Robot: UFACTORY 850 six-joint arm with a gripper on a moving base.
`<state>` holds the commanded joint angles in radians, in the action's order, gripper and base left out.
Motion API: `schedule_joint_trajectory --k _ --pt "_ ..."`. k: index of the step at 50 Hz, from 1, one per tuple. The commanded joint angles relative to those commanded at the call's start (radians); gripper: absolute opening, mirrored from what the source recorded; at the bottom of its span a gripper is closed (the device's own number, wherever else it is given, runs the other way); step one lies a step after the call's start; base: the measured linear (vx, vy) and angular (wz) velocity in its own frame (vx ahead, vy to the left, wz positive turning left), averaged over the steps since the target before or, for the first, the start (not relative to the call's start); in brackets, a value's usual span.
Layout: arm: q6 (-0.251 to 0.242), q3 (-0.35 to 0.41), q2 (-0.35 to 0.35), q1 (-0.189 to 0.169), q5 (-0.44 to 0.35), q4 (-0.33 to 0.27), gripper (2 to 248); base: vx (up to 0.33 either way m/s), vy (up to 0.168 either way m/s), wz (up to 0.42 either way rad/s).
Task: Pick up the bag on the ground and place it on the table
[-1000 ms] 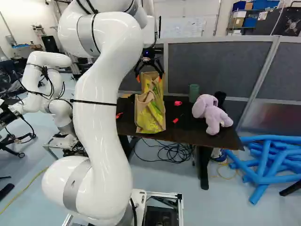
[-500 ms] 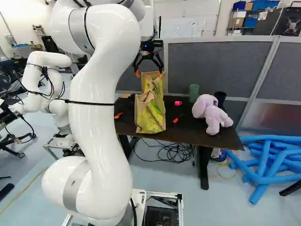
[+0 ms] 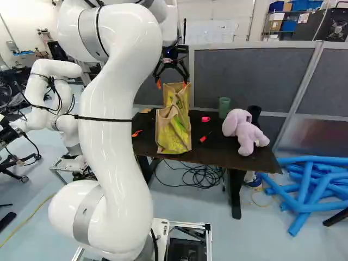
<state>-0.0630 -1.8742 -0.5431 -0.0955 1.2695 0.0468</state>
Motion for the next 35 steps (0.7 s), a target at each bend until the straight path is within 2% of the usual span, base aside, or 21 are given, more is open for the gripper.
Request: schedule_joint_trajectory --k 15,35 --pt "0.0 0.0 0.0 0.0 0.0 0.0 247 -0.097 0.001 0.003" --pt "0.0 0.0 0.0 0.0 0.0 0.0 247 -0.172 0.001 0.015"
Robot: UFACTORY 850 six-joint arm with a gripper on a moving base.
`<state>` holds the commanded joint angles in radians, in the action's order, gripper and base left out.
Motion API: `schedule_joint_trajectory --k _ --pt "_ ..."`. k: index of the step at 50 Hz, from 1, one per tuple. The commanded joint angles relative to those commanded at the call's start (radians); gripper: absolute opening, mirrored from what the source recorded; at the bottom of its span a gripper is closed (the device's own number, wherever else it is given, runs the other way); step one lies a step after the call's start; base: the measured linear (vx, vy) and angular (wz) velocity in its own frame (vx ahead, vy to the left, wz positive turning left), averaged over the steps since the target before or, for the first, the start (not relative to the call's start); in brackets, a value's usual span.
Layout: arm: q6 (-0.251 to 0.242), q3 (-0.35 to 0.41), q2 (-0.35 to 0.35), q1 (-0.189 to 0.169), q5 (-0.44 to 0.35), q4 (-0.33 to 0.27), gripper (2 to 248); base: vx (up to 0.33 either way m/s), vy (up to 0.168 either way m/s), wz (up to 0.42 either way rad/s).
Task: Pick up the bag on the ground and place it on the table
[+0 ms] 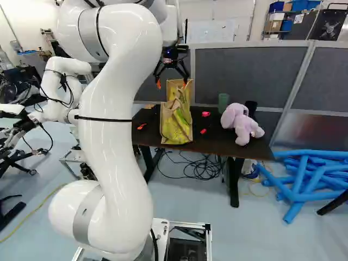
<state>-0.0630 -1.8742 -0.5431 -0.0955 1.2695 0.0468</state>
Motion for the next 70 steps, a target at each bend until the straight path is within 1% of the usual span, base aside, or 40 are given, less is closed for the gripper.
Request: schedule_joint_trajectory --k 70 --pt "0.0 0.0 0.0 0.0 0.0 0.0 247 -0.188 0.001 0.015"
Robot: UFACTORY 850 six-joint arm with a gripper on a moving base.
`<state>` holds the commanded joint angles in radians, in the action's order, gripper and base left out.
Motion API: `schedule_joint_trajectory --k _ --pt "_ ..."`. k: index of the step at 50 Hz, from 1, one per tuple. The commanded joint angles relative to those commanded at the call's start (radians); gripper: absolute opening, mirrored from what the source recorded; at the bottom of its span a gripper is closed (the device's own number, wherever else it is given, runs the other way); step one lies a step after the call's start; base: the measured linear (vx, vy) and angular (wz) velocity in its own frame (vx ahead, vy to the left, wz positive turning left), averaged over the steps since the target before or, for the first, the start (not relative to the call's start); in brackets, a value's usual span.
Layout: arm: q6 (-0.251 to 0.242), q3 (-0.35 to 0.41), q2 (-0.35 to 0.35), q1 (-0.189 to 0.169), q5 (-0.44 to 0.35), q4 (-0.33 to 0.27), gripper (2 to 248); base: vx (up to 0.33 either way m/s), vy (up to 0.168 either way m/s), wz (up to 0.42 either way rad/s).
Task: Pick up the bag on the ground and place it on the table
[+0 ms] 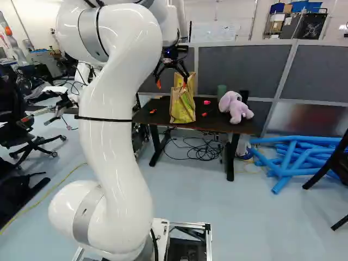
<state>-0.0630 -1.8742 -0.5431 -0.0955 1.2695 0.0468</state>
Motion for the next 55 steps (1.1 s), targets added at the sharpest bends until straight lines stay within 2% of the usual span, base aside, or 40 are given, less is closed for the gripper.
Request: schedule_joint_trajectory --k 16,55 --pt "0.0 0.0 0.0 0.0 0.0 0.0 247 -0.159 -0.001 0.011" --pt "0.0 0.007 0.003 0.0 -0.009 0.0 247 0.001 0.0 0.0"
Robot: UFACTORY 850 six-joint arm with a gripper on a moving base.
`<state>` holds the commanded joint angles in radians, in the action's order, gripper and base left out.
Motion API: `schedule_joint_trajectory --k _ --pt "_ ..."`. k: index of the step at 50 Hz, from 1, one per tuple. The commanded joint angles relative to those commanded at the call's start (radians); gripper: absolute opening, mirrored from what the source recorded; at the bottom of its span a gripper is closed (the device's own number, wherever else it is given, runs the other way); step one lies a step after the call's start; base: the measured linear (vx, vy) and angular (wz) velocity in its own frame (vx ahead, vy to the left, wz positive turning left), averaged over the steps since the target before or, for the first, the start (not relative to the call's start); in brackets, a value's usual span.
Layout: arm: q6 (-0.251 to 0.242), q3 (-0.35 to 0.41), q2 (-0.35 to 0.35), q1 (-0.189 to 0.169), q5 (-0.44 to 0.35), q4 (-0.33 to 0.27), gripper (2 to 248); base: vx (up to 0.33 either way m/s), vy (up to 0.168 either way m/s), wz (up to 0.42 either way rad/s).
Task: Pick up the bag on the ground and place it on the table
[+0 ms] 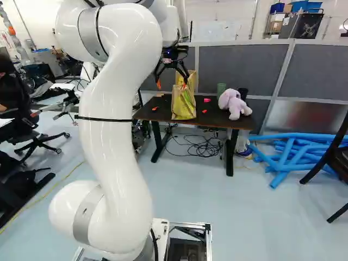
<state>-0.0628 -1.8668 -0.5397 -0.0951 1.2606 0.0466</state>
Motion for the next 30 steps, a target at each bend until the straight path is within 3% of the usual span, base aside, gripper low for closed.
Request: schedule_joint_trajectory --k 30 --pt "0.003 0.078 0.036 0.004 -0.093 -0.002 247 0.0 0.0 0.0"
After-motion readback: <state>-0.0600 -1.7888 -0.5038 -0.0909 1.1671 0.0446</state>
